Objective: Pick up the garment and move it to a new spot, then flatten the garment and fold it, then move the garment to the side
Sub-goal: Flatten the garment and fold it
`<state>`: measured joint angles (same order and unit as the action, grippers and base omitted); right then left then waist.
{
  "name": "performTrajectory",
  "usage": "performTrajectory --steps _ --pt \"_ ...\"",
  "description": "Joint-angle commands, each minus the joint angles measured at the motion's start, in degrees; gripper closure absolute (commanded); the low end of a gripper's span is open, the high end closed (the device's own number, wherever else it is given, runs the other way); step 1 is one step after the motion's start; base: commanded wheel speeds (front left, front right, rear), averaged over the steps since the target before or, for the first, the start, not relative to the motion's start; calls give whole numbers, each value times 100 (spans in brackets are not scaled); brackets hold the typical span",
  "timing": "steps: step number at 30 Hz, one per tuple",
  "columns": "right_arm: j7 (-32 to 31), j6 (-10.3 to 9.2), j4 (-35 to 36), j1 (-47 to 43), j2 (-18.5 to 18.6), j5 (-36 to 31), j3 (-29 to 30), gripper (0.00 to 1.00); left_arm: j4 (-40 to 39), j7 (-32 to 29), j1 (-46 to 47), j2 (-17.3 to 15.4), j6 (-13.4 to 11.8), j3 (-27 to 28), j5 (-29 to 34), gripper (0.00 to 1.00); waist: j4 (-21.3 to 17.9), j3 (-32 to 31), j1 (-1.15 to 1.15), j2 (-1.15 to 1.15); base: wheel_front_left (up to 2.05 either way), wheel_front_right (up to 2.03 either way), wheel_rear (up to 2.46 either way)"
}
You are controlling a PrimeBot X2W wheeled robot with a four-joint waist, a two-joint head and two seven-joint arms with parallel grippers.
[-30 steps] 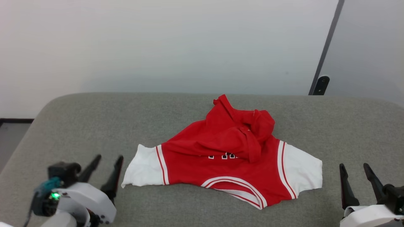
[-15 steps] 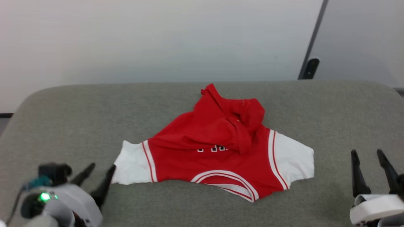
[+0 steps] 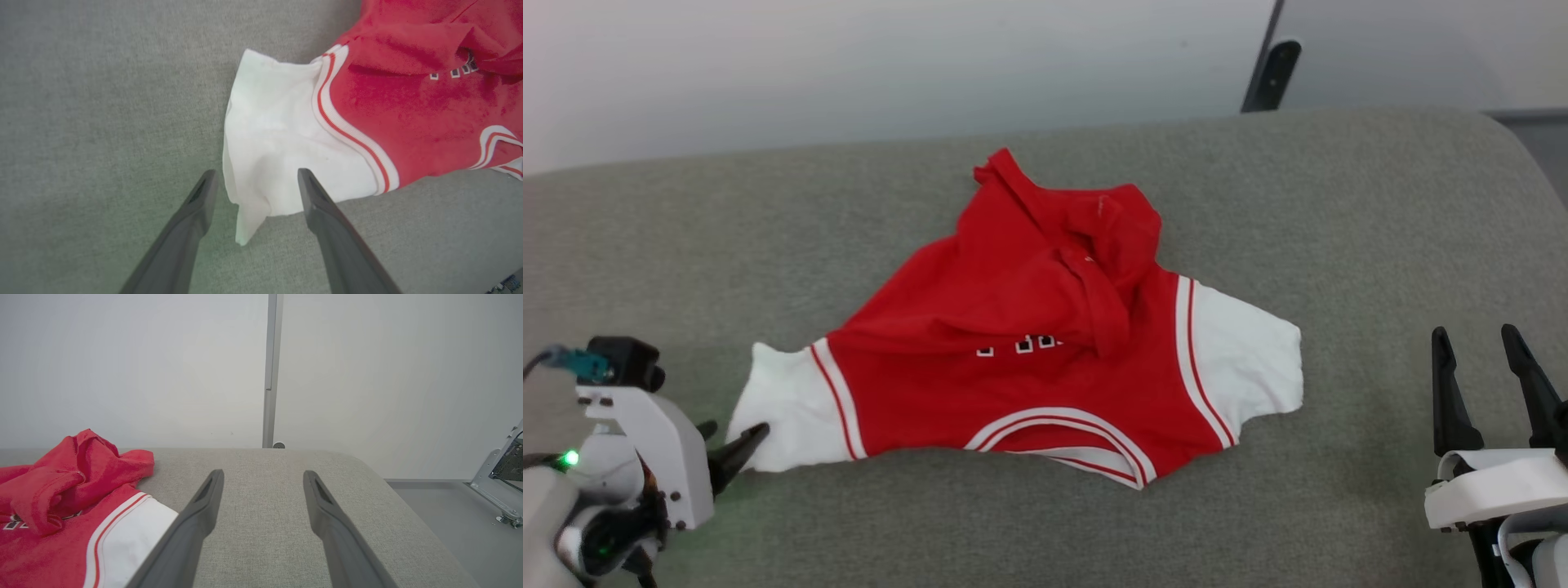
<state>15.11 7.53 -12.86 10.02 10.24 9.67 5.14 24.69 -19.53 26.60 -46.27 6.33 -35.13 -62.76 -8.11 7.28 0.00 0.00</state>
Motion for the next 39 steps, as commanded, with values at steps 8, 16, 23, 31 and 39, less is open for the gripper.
performTrajectory --steps 8,16,23,31,39 --pt "5 -8 10 78 -56 -38 -10 0 343 -1245 392 -32 -308 -246 -190 0 -250 301 0 0 0 0 0" --pt "5 -8 -27 130 -78 -88 -58 0 620 -1750 465 79 -551 -452 -153 0 -209 317 0 0 0 0 0" --pt "-90 -8 -142 231 37 -21 -273 0 841 -2292 454 329 -731 -600 -331 18 -134 301 0 0 0 0 0" --pt "-616 -8 -199 327 276 227 -792 0 862 -2149 768 428 -630 -578 -217 100 -22 254 0 0 0 0 0" --pt "-2055 -8 -180 560 917 1055 -1742 0 924 -2065 944 584 -528 -659 -105 100 124 245 0 0 0 0 0"
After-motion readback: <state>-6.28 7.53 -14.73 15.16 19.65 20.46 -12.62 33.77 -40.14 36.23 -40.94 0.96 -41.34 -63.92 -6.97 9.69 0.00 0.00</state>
